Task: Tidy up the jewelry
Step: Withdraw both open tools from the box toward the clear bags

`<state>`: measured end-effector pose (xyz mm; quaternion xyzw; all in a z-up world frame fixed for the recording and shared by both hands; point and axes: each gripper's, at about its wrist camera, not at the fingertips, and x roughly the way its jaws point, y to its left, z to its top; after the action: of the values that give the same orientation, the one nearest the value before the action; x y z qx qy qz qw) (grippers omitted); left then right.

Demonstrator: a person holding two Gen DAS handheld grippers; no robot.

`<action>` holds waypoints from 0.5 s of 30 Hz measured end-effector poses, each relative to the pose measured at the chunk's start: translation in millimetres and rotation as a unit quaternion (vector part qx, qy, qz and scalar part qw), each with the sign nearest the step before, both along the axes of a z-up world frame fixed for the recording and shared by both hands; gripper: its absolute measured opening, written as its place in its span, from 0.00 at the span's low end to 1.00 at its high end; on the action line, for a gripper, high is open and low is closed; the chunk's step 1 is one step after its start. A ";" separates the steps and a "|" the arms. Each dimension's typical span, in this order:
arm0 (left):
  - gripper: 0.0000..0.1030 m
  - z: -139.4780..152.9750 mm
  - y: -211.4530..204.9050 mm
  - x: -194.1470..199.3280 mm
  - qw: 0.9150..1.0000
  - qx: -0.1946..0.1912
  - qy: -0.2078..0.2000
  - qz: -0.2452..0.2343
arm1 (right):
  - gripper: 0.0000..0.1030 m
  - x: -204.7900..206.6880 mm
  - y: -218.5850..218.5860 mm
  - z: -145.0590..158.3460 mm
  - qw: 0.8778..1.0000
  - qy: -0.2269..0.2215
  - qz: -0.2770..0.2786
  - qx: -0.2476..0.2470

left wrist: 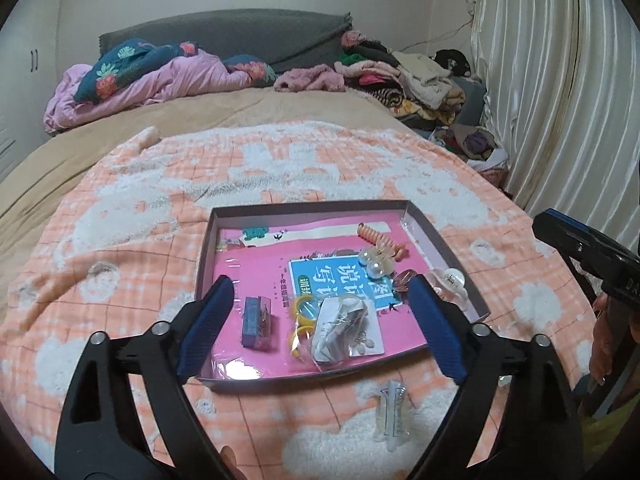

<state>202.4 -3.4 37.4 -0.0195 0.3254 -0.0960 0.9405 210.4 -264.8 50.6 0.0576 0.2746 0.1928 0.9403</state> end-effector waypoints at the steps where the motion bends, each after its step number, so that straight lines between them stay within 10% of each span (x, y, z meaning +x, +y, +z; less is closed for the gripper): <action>1: 0.81 1.2 -0.3 -1.7 1.000 0.000 -0.001 0.000 | 0.81 -2.5 -1.4 1.0 1.000 -0.001 -0.002 0.000; 15: 0.90 5.4 -3.3 -32.8 1.000 0.011 -0.009 0.001 | 0.84 -35.0 -8.0 -4.0 1.000 0.002 -0.004 -0.020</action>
<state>169.5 -6.7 42.8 -0.0089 0.3177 -0.0914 0.9437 175.4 -272.8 46.6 0.0403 0.2797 0.1836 0.9415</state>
